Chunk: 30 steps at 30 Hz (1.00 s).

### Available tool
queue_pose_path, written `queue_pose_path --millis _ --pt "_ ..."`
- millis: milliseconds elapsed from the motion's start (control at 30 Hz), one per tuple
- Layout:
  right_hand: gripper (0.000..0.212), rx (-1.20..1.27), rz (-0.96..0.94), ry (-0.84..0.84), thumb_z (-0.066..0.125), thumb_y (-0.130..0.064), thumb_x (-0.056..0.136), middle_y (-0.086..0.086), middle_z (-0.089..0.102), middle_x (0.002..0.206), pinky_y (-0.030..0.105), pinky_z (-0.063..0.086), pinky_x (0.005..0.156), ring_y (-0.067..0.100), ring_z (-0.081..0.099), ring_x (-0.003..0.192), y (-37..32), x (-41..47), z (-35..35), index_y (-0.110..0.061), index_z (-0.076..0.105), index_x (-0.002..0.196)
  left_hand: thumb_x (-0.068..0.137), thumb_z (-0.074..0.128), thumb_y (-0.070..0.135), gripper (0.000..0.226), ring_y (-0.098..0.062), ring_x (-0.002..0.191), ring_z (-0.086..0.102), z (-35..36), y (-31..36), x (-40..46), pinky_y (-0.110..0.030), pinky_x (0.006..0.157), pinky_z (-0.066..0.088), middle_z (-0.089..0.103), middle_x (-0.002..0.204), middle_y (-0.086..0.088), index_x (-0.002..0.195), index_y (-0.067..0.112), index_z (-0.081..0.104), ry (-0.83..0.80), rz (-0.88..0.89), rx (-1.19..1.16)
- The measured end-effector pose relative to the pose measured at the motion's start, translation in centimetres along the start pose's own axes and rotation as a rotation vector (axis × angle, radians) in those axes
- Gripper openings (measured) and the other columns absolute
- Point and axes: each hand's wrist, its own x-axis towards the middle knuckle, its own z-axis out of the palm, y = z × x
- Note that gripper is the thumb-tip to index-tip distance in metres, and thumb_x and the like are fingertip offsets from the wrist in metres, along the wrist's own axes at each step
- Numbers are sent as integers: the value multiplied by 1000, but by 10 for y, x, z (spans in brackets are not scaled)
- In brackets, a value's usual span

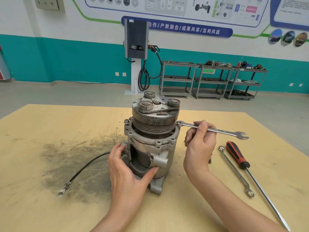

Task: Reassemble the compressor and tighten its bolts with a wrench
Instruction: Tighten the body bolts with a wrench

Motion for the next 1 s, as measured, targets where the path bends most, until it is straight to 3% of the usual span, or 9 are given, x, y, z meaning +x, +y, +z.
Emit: queue_pose_path --millis 67,167,300,467,600,767,867,933,1000 --pt "17 -13 -79 -43 38 -22 105 -9 43 54 19 36 52 9 41 51 2 -7 -4 -21 46 90 55 72 57 104 -12 139 26 0 0 0 -41 116 27 25 148 7 140 21 26 -2 -4 17" --pt "12 -109 -242 -141 44 -17 99 -9 48 61 19 39 57 9 46 56 3 -14 -11 -27 46 93 55 72 57 103 -12 138 26 0 0 0 -40 115 26 25 146 8 140 22 26 2 1 12" --pt "16 -267 -363 -224 51 -16 96 -5 55 77 18 42 60 7 54 65 1 -11 -21 -32 49 98 54 70 60 104 -4 135 23 1 -2 0 -34 113 23 21 141 18 140 20 26 10 11 2" --pt "11 -290 -418 -322 43 -26 100 -4 54 64 27 43 54 15 52 56 -18 1 -22 -29 51 93 54 72 58 103 -2 135 23 1 -2 0 -33 113 23 20 140 19 140 25 24 2 1 -14" --pt "19 -182 -377 -222 36 -20 103 5 57 65 24 41 52 21 54 56 -42 8 -13 -21 49 88 55 75 52 103 17 127 20 2 -1 -1 -25 109 21 17 139 23 139 29 22 -4 16 -35" --pt "6 -164 -342 -335 40 -26 101 16 62 105 21 47 76 20 64 96 -82 18 13 -25 42 96 58 84 40 104 26 128 10 4 -4 -1 -27 111 21 15 139 26 140 27 21 -9 21 -35" --pt "36 -233 -233 -532 59 -43 90 4 53 121 23 46 95 7 55 114 -94 16 33 -21 37 108 59 88 31 105 26 127 12 5 -5 -1 -28 111 22 16 140 24 139 27 21 -1 31 -27" --pt "61 -370 -196 -620 62 -63 78 -12 48 118 17 38 94 -3 49 112 -95 10 45 -21 34 113 59 91 27 107 24 126 17 5 -5 -2 -26 110 23 18 140 21 137 31 18 11 33 -35" --pt "66 -513 -199 -618 57 -70 72 -14 46 115 17 33 88 2 47 108 -87 4 54 -23 33 111 59 91 27 110 16 127 22 4 -4 -2 -26 110 24 19 136 26 134 42 12 17 27 -61"
